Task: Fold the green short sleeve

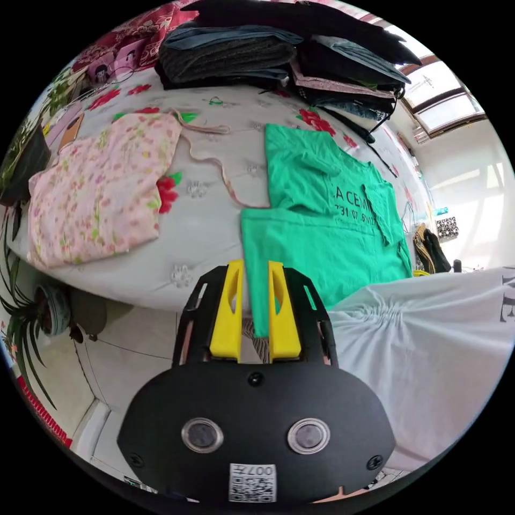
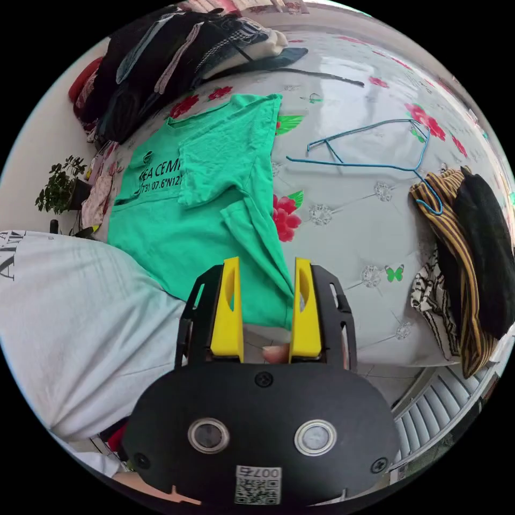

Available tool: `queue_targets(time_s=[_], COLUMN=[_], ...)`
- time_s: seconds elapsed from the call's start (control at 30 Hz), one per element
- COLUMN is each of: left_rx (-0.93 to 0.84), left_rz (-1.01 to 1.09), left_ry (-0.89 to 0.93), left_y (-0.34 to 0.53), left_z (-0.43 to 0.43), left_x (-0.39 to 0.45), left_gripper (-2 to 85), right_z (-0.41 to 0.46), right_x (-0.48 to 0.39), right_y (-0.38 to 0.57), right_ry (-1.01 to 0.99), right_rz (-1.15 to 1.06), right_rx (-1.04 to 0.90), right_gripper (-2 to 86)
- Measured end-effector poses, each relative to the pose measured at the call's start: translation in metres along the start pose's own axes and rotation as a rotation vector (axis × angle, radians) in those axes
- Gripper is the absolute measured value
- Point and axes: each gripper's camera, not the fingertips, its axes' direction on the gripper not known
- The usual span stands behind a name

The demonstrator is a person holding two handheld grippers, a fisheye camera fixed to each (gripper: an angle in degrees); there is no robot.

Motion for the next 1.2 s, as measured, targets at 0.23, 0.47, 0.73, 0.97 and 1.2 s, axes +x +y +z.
queue_targets(time_s=[0.23,0.47,0.73,0.97,1.2], left_rx=[-0.185,-0.273,-0.076,0.059,0.232], left_rz=[0.002,0.108,0.091,0.034,-0.202], left_ry=[-0.01,0.032,0.601,0.839,0.795], left_y=[0.043,0.02,-0.032,-0.13,-0.242], left_z=[0.041,0.022,-0.049,-0.068,-0.053], left_x=[0.006,-0.006,-0.062,-0.094,-0.102], left_gripper=[9.5,0.2,-0.7,-0.5,4.3], right_z=[0.022,0.023,-0.05,-0.098,-0.11], right_x=[0.005,0.015,0.087,0.142,0.161], right_y=[0.025,0.015,0.028,0.001,-0.107], right_ry=[0.07,0.175,-0.298,-0.711,-0.711], right_rz=[-0.008,-0.081,0.102,0.258,0.395], right_rx=[-0.066,-0.17,0.139,0.489,0.676], right_gripper=[6.6,0.4,-0.2,-0.1,2.1])
